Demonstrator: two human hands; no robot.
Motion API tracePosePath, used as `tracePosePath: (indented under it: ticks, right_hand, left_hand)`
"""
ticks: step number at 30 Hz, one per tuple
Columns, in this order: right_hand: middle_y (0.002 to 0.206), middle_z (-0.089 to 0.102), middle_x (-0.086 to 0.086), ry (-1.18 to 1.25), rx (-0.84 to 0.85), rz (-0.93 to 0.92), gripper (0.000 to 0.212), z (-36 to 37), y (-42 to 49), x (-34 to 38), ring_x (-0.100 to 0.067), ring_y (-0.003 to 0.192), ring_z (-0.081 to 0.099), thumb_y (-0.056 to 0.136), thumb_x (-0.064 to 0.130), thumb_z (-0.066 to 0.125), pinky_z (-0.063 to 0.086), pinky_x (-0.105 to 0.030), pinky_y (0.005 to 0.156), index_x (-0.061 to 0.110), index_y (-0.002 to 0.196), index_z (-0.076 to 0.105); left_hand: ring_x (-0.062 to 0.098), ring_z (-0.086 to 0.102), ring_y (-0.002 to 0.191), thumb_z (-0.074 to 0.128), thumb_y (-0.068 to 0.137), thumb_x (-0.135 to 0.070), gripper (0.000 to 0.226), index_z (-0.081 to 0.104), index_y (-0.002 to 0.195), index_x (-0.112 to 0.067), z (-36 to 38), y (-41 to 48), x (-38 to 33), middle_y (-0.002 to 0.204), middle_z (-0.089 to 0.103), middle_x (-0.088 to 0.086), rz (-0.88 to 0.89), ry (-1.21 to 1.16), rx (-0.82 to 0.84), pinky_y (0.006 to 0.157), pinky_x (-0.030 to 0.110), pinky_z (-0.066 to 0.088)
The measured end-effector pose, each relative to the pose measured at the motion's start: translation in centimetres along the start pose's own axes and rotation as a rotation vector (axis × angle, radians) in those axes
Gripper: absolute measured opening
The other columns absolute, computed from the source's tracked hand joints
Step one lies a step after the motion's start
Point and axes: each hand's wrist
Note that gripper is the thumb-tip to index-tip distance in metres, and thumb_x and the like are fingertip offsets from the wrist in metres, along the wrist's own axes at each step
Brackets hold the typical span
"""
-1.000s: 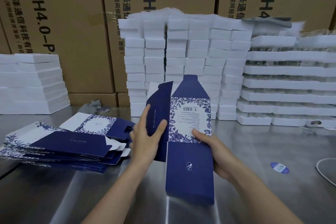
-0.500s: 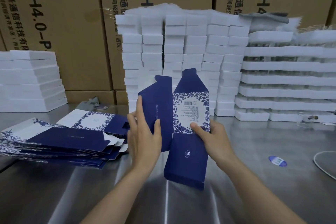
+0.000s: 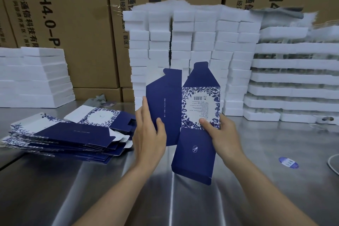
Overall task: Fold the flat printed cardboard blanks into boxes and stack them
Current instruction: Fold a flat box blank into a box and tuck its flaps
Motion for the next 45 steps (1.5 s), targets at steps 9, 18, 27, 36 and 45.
tracePosePath:
  ticks: [9, 18, 27, 36, 45]
  right_hand:
    - [0.109, 0.080, 0.017, 0.023, 0.027, 0.023, 0.020, 0.2, -0.1, -0.2, -0.005, 0.097, 0.077, 0.102, 0.017, 0.071, 0.057, -0.015, 0.073, 0.034, 0.112, 0.076]
    - [0.109, 0.082, 0.003, 0.082, 0.066, 0.203, 0.021, -1.3, 0.8, 0.5, -0.017, 0.096, 0.080, 0.101, 0.038, 0.070, 0.062, -0.025, 0.071, 0.025, 0.113, 0.081]
    - [0.109, 0.082, -0.006, 0.101, 0.007, 0.338, 0.038, -2.8, 0.5, 0.6, -0.026, 0.096, 0.080, 0.105, 0.052, 0.058, 0.063, -0.033, 0.065, 0.026, 0.105, 0.085]
    - [0.107, 0.081, -0.015, 0.109, -0.044, 0.535, 0.040, -3.7, -0.3, -1.3, -0.036, 0.097, 0.079, 0.104, 0.041, 0.064, 0.065, -0.048, 0.082, 0.006, 0.116, 0.078]
    - [0.114, 0.078, -0.021, 0.239, -0.003, 0.685, 0.041, -4.6, -1.1, -2.4, -0.032, 0.080, 0.076, 0.104, 0.036, 0.057, 0.063, -0.036, 0.069, 0.005, 0.125, 0.073]
  left_hand:
    - [-0.009, 0.044, 0.115, 0.055, 0.106, -0.017, 0.073, 0.018, 0.167, -0.036, 0.0, 0.3, 0.3, 0.150, 0.040, -0.016, -0.027, -0.137, -0.011, 0.092, 0.018, 0.042]
    - [0.015, 0.079, 0.099, 0.075, 0.097, -0.009, 0.020, 0.081, 0.100, -0.027, -1.1, 2.9, 2.7, 0.107, 0.082, -0.005, -0.529, -0.866, 0.129, 0.077, 0.029, 0.064]
    - [0.018, 0.078, 0.097, 0.068, 0.102, -0.040, 0.023, 0.082, 0.108, -0.023, -2.1, 3.5, 3.9, 0.107, 0.082, -0.003, -0.601, -0.773, 0.319, 0.074, 0.028, 0.061]
    - [0.023, 0.075, 0.083, 0.065, 0.101, -0.031, 0.023, 0.076, 0.092, -0.013, -1.4, 2.3, 5.0, 0.088, 0.081, -0.001, -0.671, -0.587, 0.367, 0.071, 0.032, 0.058]
    - [0.030, 0.079, 0.099, 0.061, 0.106, -0.037, 0.033, 0.086, 0.092, -0.019, -0.9, 1.3, 5.6, 0.107, 0.082, 0.009, -0.692, -0.635, 0.567, 0.090, 0.043, 0.058]
Point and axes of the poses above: each hand's wrist, its own y-axis towards the middle knuckle, its own z-axis out of the palm, x = y × z
